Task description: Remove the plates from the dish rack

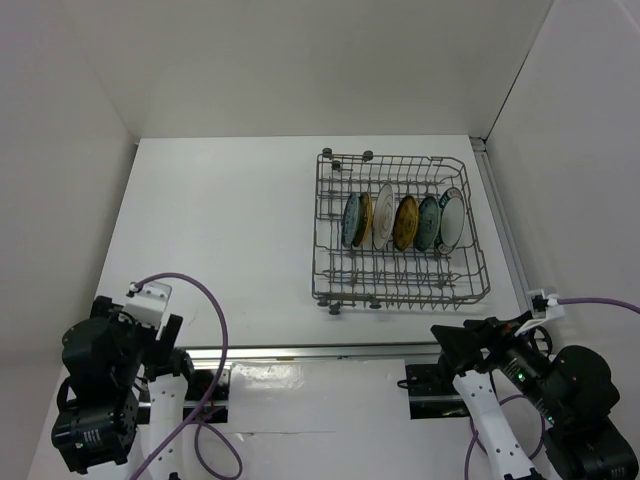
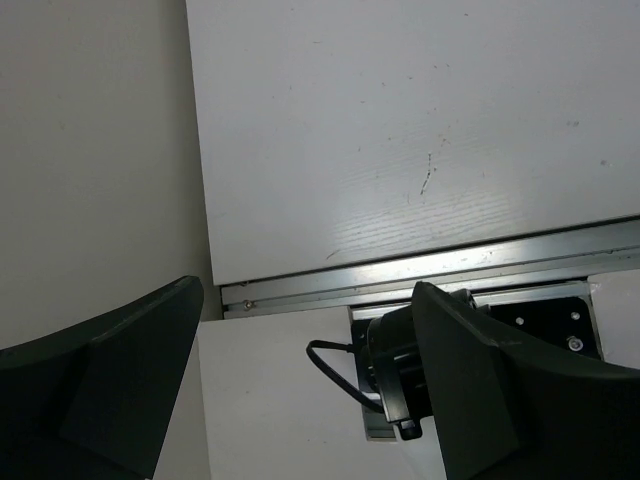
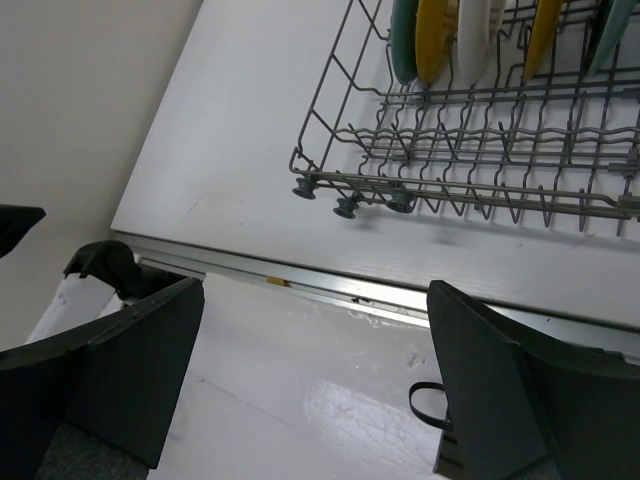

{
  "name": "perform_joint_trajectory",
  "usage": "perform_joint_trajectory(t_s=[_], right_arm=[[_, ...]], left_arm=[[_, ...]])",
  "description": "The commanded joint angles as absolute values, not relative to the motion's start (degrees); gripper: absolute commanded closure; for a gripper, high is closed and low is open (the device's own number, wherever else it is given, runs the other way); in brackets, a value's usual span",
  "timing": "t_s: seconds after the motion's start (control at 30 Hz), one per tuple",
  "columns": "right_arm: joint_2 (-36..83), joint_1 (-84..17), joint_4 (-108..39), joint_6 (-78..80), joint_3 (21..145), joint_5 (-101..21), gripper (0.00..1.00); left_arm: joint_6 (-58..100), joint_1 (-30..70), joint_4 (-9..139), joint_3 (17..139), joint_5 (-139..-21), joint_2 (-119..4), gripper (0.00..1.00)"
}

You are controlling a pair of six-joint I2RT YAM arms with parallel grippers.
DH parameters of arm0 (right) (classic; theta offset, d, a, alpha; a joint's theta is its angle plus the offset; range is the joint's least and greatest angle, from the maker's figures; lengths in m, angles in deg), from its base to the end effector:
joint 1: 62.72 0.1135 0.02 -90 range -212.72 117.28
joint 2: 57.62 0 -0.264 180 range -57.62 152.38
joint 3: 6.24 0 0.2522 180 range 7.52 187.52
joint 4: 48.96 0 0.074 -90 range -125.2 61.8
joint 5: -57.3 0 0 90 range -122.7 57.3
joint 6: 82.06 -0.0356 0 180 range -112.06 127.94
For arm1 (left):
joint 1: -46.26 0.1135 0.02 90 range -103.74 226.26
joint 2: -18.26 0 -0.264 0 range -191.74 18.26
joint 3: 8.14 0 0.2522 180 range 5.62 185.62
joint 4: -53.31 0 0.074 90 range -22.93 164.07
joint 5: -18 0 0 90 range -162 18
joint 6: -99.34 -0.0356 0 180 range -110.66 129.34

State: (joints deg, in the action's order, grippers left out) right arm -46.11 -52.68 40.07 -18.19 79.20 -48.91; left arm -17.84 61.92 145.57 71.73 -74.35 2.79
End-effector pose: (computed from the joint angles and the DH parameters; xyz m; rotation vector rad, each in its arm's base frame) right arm -0.0652 -0.0014 0.3803 0.0597 1.8804 0.6979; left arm -0.0271 -0.0091 0.3602 0.2347 2.0700 0.4186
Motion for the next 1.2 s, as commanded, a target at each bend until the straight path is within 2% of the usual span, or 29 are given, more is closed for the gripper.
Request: perform_joint_trajectory(t_s=[0.0,0.33,0.47,0.6,0.77,0.9,0.93,1.0,1.03,1.1,1.17], right_arm=[[-45.9,-52.2,39.9,-18.8,80.6,-48.3,0.00],[-41.4,-52.2,35.8,-16.8,84.9,-47.7,0.00],[-36.4,-52.2,28.5,-12.6,88.0,-49.1,0.00],[-30.0,-52.2,16.1,-11.9,87.2,-48.3,0.00],[-23.2,-52.2,3.5,-10.2,82.3,-48.9,0.00],[-13.1,-52.2,5.2,-10.8,84.2,-30.1,0.00],[-10.4,-52.2,7.8,-10.8,85.4,-20.8,0.03],[-2.0,-52.2,9.9,-10.3,88.7,-12.5,0.13],[2.8,-52.2,10.5,-9.0,89.6,-8.2,0.14],[6.3,-52.2,10.0,-5.2,90.9,-6.0,0.16],[9.9,-53.6,9.5,-5.2,90.9,-4.6,0.25]], left_arm=[[-18.2,62.3,145.3,71.6,-72.4,3.7,0.00],[-22.2,62.3,145.3,71.7,-77.0,3.9,0.00],[-17.5,62.3,145.3,75.1,-77.0,-3.3,0.00],[-10.5,62.3,145.3,82.5,-76.4,-15.7,0.00],[-6.8,62.3,145.3,86.6,-81.1,-20.3,0.00],[-6.3,62.3,145.3,87.1,-79.4,-22.3,0.00],[-6.3,62.3,144.6,87.1,-78.6,-22.3,0.00],[-6.9,62.3,143.2,85.7,-75.9,-24.5,0.00],[-6.9,62.3,142.7,85.7,-75.9,-25.3,0.00],[-9.8,62.3,140.5,83.6,-76.7,-26.9,0.00],[-9.8,62.3,137.7,81.4,-76.7,-29.3,0.00]])
